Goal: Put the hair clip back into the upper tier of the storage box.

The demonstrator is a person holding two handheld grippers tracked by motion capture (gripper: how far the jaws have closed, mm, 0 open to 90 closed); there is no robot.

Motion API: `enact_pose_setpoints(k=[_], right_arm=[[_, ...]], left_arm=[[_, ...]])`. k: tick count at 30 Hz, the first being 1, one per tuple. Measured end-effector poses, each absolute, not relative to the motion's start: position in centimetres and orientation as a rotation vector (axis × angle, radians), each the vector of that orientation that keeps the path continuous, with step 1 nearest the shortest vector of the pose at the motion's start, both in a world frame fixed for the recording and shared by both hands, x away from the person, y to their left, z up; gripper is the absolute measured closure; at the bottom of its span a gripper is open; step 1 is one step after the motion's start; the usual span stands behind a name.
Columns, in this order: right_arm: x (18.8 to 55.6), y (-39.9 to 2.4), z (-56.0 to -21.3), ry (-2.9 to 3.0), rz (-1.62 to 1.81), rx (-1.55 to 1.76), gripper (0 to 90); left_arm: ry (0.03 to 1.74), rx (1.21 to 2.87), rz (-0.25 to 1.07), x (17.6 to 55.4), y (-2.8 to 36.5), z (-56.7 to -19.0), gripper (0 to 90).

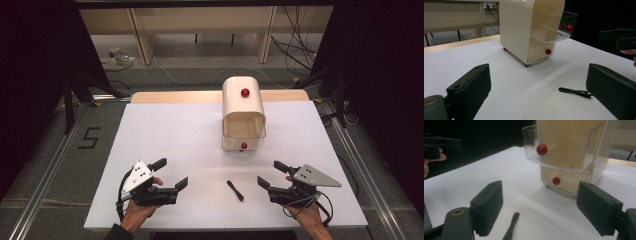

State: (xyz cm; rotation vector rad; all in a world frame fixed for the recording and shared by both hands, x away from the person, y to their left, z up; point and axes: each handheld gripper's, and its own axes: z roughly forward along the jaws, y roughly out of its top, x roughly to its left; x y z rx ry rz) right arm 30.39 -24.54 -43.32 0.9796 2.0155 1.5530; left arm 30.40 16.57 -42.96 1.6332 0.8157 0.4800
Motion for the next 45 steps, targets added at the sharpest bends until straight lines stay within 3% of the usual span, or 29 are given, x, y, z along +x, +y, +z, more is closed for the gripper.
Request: enact_pose_setpoints(k=[15,45], right_arm=[[30.5,-24.1,-42.4,2.057,1.537,0.954,23.9],[33.8,-17.9,-41.9,2.539,1.152,0.853,28.0]], left_arm=[[0.817,1.635,0.480,30.4,16.5,-43.0,5.4],[0.817,1.637,0.481,30.5,16.5,-43.1,5.4]])
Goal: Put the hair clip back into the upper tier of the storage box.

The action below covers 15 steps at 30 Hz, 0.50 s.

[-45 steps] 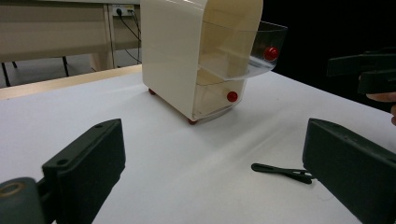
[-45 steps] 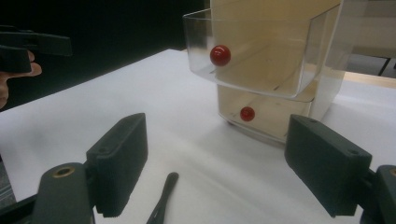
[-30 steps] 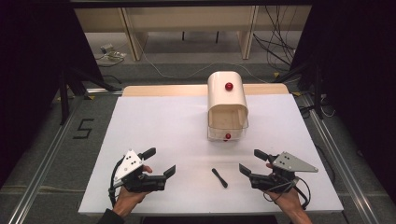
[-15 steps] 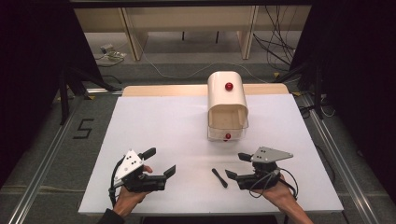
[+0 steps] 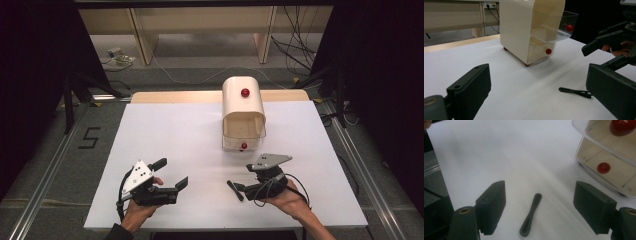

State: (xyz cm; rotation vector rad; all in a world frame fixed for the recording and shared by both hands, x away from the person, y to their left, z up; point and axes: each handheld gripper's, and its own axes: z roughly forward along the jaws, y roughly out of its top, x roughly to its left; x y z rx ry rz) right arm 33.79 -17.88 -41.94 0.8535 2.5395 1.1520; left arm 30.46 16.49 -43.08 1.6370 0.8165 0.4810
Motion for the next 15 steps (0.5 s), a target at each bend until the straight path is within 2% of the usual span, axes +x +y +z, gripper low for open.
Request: enact_pose_setpoints(k=[15], right_arm=[[35.3,-15.9,-43.3,2.720,0.915,0.801,32.6]], left_arm=[[0.817,1.637,0.476,30.5,16.5,-43.1,5.4]])
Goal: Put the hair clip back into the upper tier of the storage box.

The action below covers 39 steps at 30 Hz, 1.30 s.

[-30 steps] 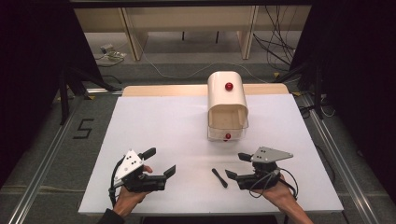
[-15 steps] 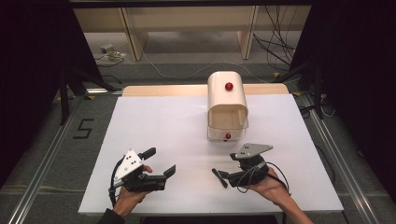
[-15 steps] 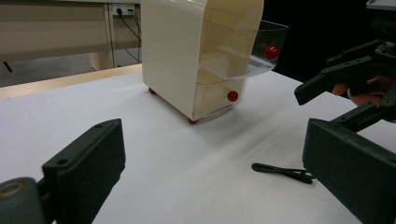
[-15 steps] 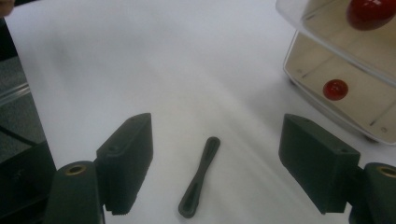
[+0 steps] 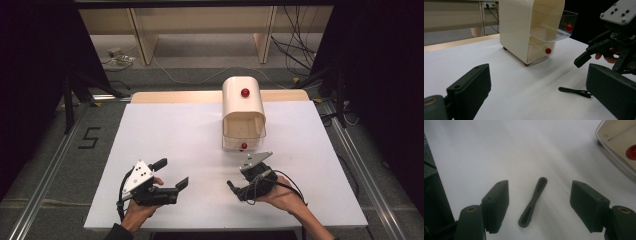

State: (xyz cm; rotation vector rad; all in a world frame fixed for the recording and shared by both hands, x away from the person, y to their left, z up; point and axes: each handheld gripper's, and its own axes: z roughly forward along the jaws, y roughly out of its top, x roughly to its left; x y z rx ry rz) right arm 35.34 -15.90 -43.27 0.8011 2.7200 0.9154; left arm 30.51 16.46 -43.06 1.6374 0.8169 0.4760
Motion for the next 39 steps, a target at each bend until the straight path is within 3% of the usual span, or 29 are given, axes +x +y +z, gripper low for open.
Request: enact_pose_setpoints(k=[16,39], right_arm=[[36.6,-13.7,-44.6,2.861,0.687,0.727,39.7],[37.4,-13.1,-45.9,2.947,0.554,0.759,58.8]], left_arm=[[0.818,1.636,0.472,30.5,16.4,-43.1,5.4],[0.825,1.639,0.479,30.6,16.5,-43.1,5.4]])
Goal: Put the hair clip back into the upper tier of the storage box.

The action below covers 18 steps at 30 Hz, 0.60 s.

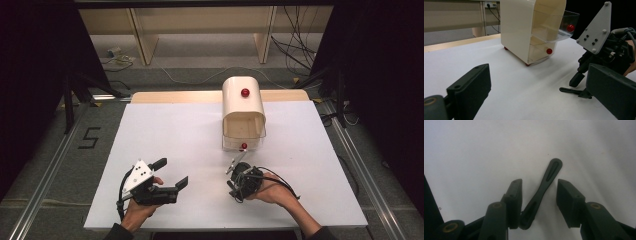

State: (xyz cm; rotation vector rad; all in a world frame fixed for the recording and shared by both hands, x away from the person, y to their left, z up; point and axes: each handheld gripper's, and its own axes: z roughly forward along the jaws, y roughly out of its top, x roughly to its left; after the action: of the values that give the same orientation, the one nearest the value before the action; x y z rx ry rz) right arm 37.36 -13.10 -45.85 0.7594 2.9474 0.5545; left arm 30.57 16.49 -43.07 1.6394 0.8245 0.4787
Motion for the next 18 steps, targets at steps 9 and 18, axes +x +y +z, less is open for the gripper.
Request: enact_pose_setpoints(k=[9,18], right_arm=[[37.29,-12.92,-46.16,2.951,0.535,0.747,69.1],[37.11,-12.78,-46.19,2.957,0.540,0.722,75.7]], left_arm=[[0.821,1.639,0.482,30.57,16.45,-43.05,5.4],[0.822,1.639,0.477,30.57,16.40,-43.06,5.4]])
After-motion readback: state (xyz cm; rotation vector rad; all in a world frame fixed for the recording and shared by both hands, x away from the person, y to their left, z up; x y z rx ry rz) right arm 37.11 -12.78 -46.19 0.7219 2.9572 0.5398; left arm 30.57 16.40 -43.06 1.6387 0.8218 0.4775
